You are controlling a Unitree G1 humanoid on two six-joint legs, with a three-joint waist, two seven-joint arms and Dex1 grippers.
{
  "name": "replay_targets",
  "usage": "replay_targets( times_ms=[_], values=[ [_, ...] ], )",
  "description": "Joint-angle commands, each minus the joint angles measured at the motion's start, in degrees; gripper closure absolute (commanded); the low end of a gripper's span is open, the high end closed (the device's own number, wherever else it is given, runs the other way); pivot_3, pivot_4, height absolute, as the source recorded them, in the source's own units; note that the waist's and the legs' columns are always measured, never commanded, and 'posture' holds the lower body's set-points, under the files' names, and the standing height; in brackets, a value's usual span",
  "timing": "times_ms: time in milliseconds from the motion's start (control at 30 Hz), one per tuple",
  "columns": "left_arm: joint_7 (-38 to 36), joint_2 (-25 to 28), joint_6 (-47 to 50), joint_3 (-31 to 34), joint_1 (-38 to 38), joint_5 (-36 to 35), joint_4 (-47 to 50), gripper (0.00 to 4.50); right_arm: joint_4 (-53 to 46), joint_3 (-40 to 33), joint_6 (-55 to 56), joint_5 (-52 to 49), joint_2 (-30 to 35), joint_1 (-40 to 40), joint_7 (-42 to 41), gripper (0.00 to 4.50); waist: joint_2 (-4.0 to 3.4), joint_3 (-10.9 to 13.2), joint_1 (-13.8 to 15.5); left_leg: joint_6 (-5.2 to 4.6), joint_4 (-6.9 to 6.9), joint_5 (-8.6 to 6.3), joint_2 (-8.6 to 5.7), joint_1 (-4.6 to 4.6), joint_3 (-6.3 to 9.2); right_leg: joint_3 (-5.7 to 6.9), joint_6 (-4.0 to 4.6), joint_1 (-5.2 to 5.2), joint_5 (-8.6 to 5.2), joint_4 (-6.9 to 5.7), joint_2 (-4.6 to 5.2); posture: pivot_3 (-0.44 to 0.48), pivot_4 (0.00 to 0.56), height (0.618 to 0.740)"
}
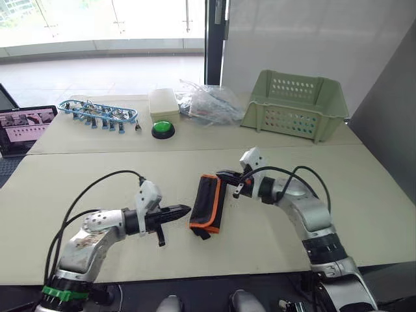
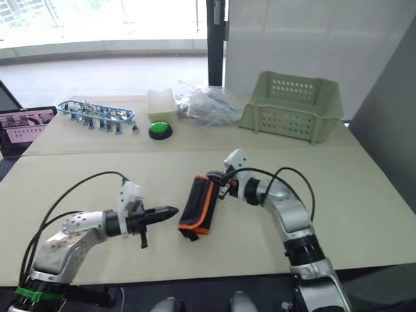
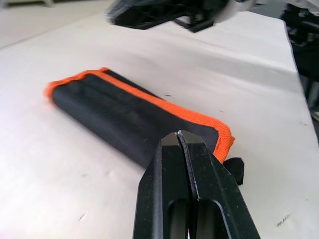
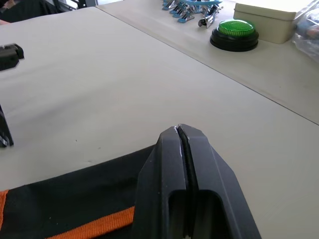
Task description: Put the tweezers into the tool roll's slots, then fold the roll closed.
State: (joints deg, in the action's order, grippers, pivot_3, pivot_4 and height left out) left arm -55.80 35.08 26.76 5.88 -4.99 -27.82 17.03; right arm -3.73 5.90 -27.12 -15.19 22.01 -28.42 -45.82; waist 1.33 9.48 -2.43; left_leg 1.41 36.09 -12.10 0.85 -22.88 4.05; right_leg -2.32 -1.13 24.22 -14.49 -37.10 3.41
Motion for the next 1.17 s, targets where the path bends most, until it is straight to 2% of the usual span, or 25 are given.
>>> replay_targets(
  times_ms=[33, 167, 233, 300, 467, 667, 1167],
  values=[
    [3.81, 1.1, -0.32, 9.03, 7.1, -1.6, 3.57, 4.24, -8.31, -4.25, -1.95, -2.25, 5.11, 5.95, -0.75, 4.24, 0.01, 0.02, 0.09, 0.0, -0.01, 0.0, -0.01, -0.01, -0.02, -0.01, -0.02, 0.0, -0.01, 0.03, 0.02, 0.0, 0.15, 0.722],
    [5.34, 1.49, -4.06, 15.5, 14.88, -0.45, 3.07, 3.04, -10.7, -9.13, -0.79, -4.23, 10.06, 12.63, -1.62, 3.01, 0.07, 0.09, 0.36, 0.0, 0.01, 0.0, -0.02, -0.02, -0.08, -0.01, -0.05, -0.02, -0.03, 0.1, 0.04, 0.0, 0.15, 0.722],
    [5.55, 1.14, -6.58, 19.31, 19.06, -0.08, 1.88, 2.35, -9.42, -13.19, 1.77, -4.76, 12.4, 16.7, -2.75, 2.29, 0.1, 0.1, 0.47, 0.0, 0.06, 0.0, 0.01, 0.0, -0.12, -0.01, -0.42, -0.03, -0.26, 0.11, 0.01, 0.0, 0.15, 0.722],
    [5.3, 1.08, -9.08, 22.24, 22.55, 0.42, 0.17, 1.71, -7.57, -16.83, 4.25, -5.47, 14.03, 20.06, -3.7, 1.62, 0.11, 0.11, 0.66, 0.0, 0.1, 0.0, 0.05, 0.07, -0.17, -0.03, -0.45, -0.11, -0.28, 0.11, 0.0, 0.0, 0.15, 0.722],
    [4.31, 1.06, -12.78, 26.75, 27.29, -0.26, -3.01, 0.04, -6.13, -22.09, 7.38, -7.23, 15.47, 25.06, -4.84, 0.0, 0.15, 0.13, 1.0, 0.0, 0.2, 0.0, 0.14, 0.1, -0.52, -0.15, -0.44, -0.09, -0.27, 0.1, 0.0, 0.0, 0.15, 0.722],
    [3.8, 1.72, -15.02, 30.59, 28.33, -0.87, -6.55, 0.04, -4.37, -26.13, 9.66, -7.73, 16.25, 28.73, -4.4, 0.0, 0.17, 0.14, 1.41, 0.01, 0.28, 0.0, 0.21, 0.14, -0.78, -0.28, -0.41, -0.11, -0.27, 0.1, 0.01, 0.0, 0.15, 0.722],
    [4.77, 2.65, -14.14, 28.58, 26.9, 0.07, -6.93, 0.04, -6.11, -25.04, 8.75, -8.21, 15.3, 29.53, -2.41, 0.0, 0.19, 0.13, 1.47, 0.01, 0.3, 0.0, 0.2, 0.15, -0.88, -0.39, -0.54, -0.11, -0.19, 0.09, 0.0, 0.0, 0.15, 0.722]
  ],
)
